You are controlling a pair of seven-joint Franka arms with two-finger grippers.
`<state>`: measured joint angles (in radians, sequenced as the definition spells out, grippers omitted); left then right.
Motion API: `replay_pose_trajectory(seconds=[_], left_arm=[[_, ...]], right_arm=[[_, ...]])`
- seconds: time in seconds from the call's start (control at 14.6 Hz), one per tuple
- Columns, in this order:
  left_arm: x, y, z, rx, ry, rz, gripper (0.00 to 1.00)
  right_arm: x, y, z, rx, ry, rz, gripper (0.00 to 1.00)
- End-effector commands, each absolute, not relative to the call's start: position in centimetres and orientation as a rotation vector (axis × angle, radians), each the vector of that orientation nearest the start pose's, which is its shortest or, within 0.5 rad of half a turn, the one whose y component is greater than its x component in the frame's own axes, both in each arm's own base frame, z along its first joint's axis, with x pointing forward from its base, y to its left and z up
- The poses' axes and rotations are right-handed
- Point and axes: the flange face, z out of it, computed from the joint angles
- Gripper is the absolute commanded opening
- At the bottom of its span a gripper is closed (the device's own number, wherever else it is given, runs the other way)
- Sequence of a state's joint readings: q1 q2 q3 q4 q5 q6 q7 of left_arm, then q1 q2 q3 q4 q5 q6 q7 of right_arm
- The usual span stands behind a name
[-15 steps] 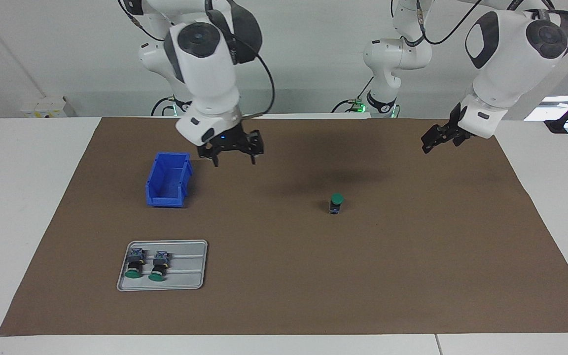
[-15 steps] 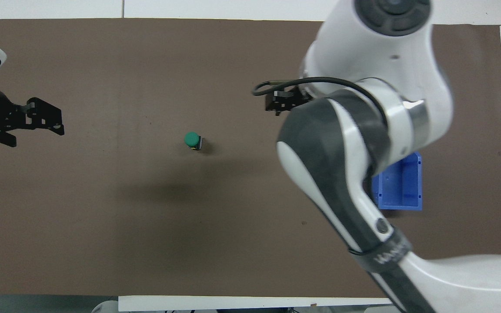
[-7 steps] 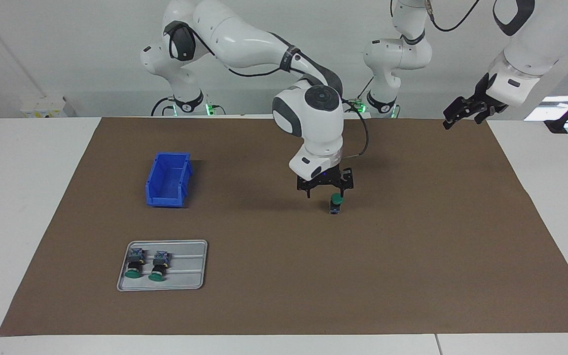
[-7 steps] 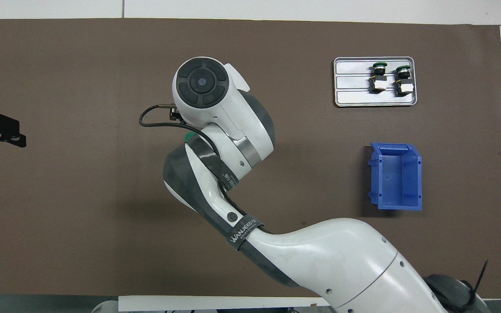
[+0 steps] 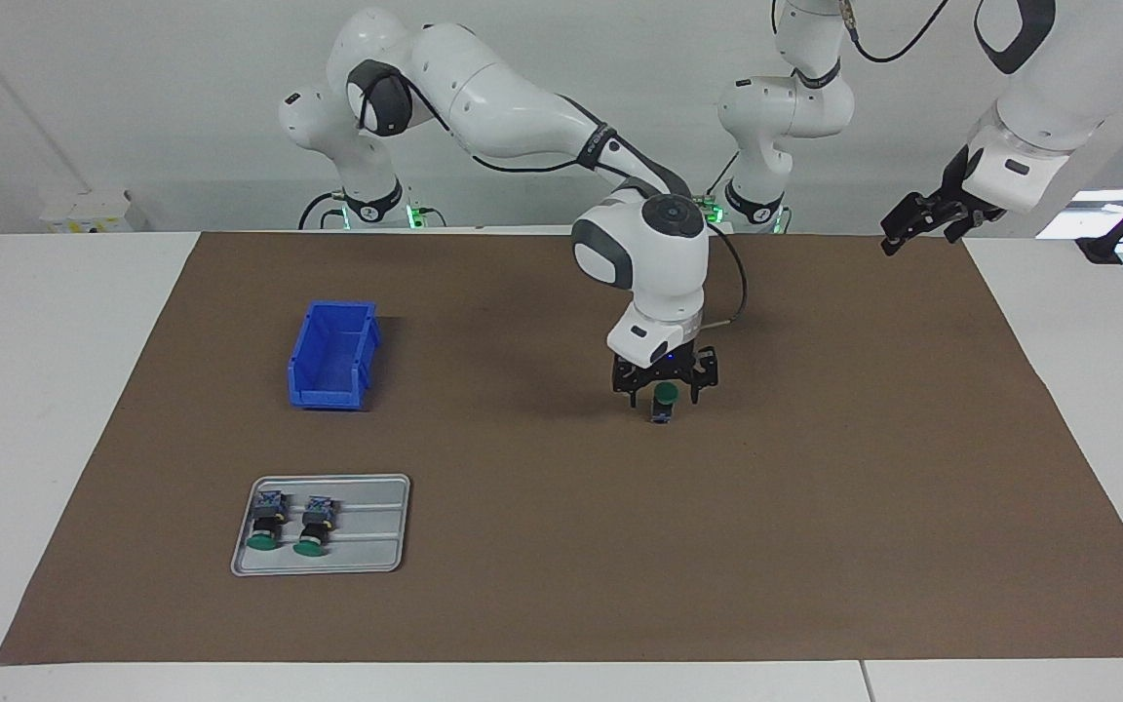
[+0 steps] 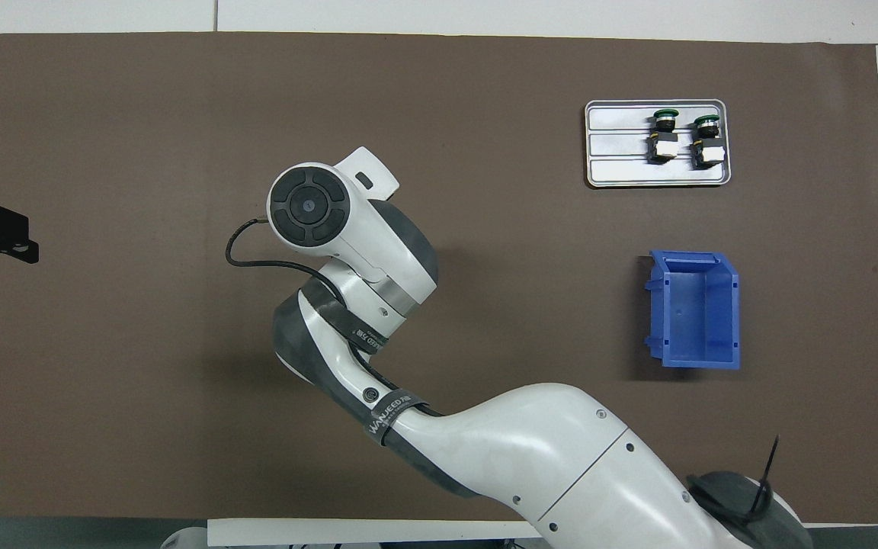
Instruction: Place and press button with both arms
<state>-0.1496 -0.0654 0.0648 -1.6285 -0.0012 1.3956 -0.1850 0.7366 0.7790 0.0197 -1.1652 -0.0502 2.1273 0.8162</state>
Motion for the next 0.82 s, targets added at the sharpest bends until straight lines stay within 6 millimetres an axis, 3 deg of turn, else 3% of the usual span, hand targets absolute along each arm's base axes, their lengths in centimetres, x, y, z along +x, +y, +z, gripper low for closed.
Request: replay_pose_trajectory(seconds=[0.0,0.21,0.41,0.55,0.76], left_arm=[[50.5,-4.4,62.6,-3.088,-0.133,0.265,1.00],[49.7,-4.2,63.1,-3.080,-0.137,0.280,1.00],[49.8,-3.4,63.3,-3.077,-0.159,0.264,1.00],[50.2,-1.7,63.3,-3.086,-0.125,0.239,1.00],[51.0,-1.0,63.0,-3.049,-0.079,0.186,1.00]], right_arm=[[56.8,52.6,33.1,-3.029,0.124,-0.234,0.99],[55.9,53.2,31.5,-3.046,0.101,-0.208,0.94],[55.7,53.4,31.4,-3.035,0.116,-0.170,0.91],[55.4,53.5,31.4,-3.037,0.117,-0.154,0.91],[54.5,54.1,31.3,-3.044,0.098,-0.116,0.78]])
